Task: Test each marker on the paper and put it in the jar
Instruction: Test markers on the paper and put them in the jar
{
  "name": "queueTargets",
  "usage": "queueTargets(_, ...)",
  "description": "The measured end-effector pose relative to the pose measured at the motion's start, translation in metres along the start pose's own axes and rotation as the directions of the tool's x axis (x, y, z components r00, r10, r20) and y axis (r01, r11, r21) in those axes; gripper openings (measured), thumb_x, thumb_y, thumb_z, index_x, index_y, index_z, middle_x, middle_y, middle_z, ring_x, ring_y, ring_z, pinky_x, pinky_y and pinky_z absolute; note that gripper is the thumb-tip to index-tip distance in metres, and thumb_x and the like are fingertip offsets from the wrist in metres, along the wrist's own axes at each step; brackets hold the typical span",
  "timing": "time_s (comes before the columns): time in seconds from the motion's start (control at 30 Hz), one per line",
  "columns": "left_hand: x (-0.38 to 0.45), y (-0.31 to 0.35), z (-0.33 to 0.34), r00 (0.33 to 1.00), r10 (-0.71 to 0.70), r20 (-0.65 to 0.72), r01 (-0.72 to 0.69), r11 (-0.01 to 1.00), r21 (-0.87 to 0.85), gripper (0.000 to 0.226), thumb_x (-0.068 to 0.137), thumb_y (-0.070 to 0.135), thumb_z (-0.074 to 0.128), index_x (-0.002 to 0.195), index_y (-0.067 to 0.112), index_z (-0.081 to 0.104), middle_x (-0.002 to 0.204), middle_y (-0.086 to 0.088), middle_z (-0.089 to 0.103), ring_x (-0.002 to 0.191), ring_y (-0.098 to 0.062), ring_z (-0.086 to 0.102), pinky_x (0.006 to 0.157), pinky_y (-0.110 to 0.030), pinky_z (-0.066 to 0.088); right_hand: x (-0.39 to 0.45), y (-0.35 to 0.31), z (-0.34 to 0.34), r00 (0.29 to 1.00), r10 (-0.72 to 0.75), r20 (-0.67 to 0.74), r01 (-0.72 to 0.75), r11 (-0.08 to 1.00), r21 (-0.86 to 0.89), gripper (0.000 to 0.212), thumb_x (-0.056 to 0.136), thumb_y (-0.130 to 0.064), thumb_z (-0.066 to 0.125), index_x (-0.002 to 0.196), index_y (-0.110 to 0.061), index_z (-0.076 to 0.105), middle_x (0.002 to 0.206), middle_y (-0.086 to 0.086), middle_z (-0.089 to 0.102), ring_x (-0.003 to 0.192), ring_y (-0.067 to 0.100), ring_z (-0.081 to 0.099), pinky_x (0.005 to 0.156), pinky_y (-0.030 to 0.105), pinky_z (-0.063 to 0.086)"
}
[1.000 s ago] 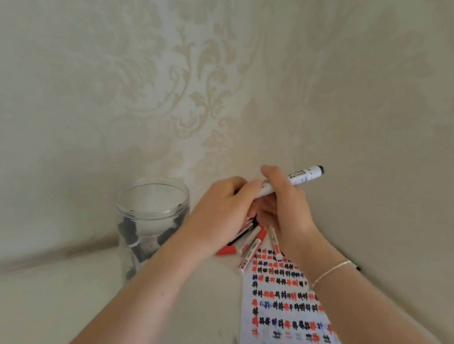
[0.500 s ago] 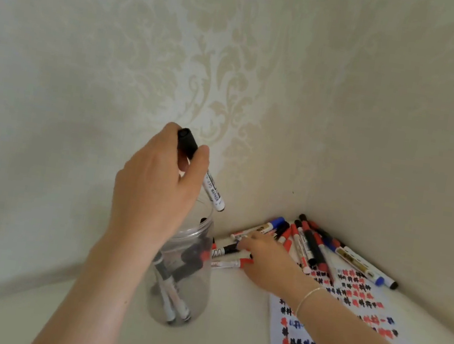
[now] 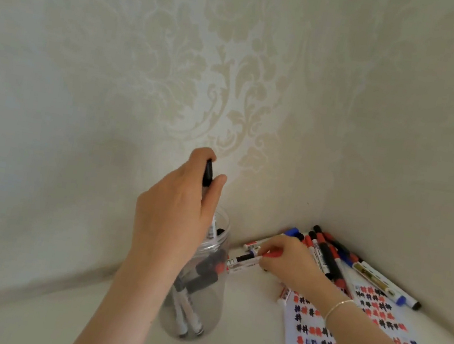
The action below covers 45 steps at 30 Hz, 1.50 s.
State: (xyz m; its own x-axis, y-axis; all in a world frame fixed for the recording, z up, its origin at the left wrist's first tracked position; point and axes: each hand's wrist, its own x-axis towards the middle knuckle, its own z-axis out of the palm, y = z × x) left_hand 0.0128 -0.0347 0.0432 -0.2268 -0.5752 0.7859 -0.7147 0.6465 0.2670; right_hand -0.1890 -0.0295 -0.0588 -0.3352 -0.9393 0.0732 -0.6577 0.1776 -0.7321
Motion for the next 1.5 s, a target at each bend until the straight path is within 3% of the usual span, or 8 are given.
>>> queueTargets(0.23,0.004,-0.005,0.011,0.886,-0.145,0.44,0.09,0.986,0.142,0.007,0.093,0.035,0.048,0.094,0.03,0.053,0.082,0.003,0.063,0.072,-0.022,0.059,0.059,-0.028,0.043,0.002,0.003,-0.011,0.985,0.152,-0.085,-0.084,0.843,0.531,0.018,0.076,0.005,0.07,0.09,-0.005,0.065,0.078,0.011,0.067,0.06,0.016,0.064,0.072,0.031,0.055)
queueTargets(0.43,0.016,-0.011,0.012,0.637,-0.251,0.729,0.132,0.967,0.218,0.033,0.092,0.039,0.039,0.086,0.02,0.066,0.085,-0.002,0.065,0.08,-0.021,0.062,0.065,-0.028,0.043,-0.002,-0.001,-0.016,0.963,0.221,-0.155,-0.018,0.626,0.78,0.025,0.079,-0.003,0.073,0.103,-0.004,0.066,0.087,0.008,0.071,0.077,0.018,0.067,0.079,0.03,0.052)
queueTargets(0.63,0.013,0.026,0.001,0.976,-0.02,0.215,-0.003,0.994,0.106,0.03,0.099,0.037,0.035,0.094,0.024,0.062,0.086,0.007,0.065,0.08,-0.018,0.063,0.068,-0.031,0.047,-0.021,-0.019,-0.03,0.988,0.084,-0.129,0.063,0.544,0.836,0.021,0.091,-0.02,0.062,0.111,-0.017,0.067,0.083,0.011,0.067,0.065,0.024,0.064,0.063,0.034,0.055)
queueTargets(0.83,-0.013,0.068,0.062,0.863,0.011,0.506,0.149,0.95,-0.276,0.053,0.102,0.035,0.033,0.15,0.016,0.02,0.152,-0.005,0.031,0.133,-0.022,0.041,0.103,-0.035,0.038,-0.038,-0.026,-0.029,0.997,-0.068,-0.043,0.075,0.608,0.79,0.025,0.096,-0.007,0.044,0.109,0.001,0.064,0.066,0.014,0.049,0.048,0.018,0.043,0.042,0.026,0.03)
queueTargets(1.03,-0.036,0.072,0.112,0.813,-0.265,0.519,0.563,0.583,-0.585,0.03,0.098,0.03,0.049,0.093,0.007,0.069,0.085,-0.008,0.071,0.081,-0.022,0.066,0.073,-0.035,0.05,-0.061,-0.015,-0.021,0.984,0.101,-0.145,0.024,0.737,0.676,0.012,0.098,-0.009,0.046,0.103,-0.001,0.052,0.06,0.009,0.052,0.045,0.014,0.046,0.043,0.026,0.033)
queueTargets(1.17,-0.055,0.085,0.122,0.596,-0.313,0.74,0.779,0.001,-0.627,0.022,0.096,0.016,0.054,0.085,0.005,0.07,0.083,-0.009,0.072,0.073,-0.011,0.068,0.063,-0.02,0.054,-0.07,-0.003,-0.017,0.966,0.126,-0.225,-0.027,0.918,0.396,0.007,0.1,-0.022,0.044,0.098,-0.017,0.048,0.077,-0.001,0.06,0.059,0.005,0.055,0.039,0.008,0.035)
queueTargets(1.27,-0.065,0.093,0.132,0.479,-0.286,0.83,0.803,-0.241,-0.546,0.018,0.095,0.013,0.056,0.089,0.005,0.07,0.089,-0.011,0.072,0.086,-0.021,0.067,0.07,-0.026,0.053,-0.068,0.004,-0.024,0.959,0.196,-0.203,-0.129,0.945,0.301,0.004,0.099,-0.018,0.044,0.096,-0.017,0.043,0.078,-0.004,0.052,0.063,0.006,0.05,0.037,0.007,0.034)
queueTargets(1.5,-0.062,0.113,0.14,0.353,-0.189,0.916,0.802,-0.444,-0.4,0.017,0.095,0.013,0.056,0.088,0.002,0.067,0.075,-0.008,0.072,0.07,-0.018,0.067,0.061,-0.029,0.052,-0.067,0.014,-0.048,0.943,0.328,-0.059,-0.3,0.913,0.275,0.022,0.098,-0.026,0.048,0.107,-0.006,0.047,0.074,0.005,0.055,0.051,0.012,0.048,0.038,0.021,0.035)
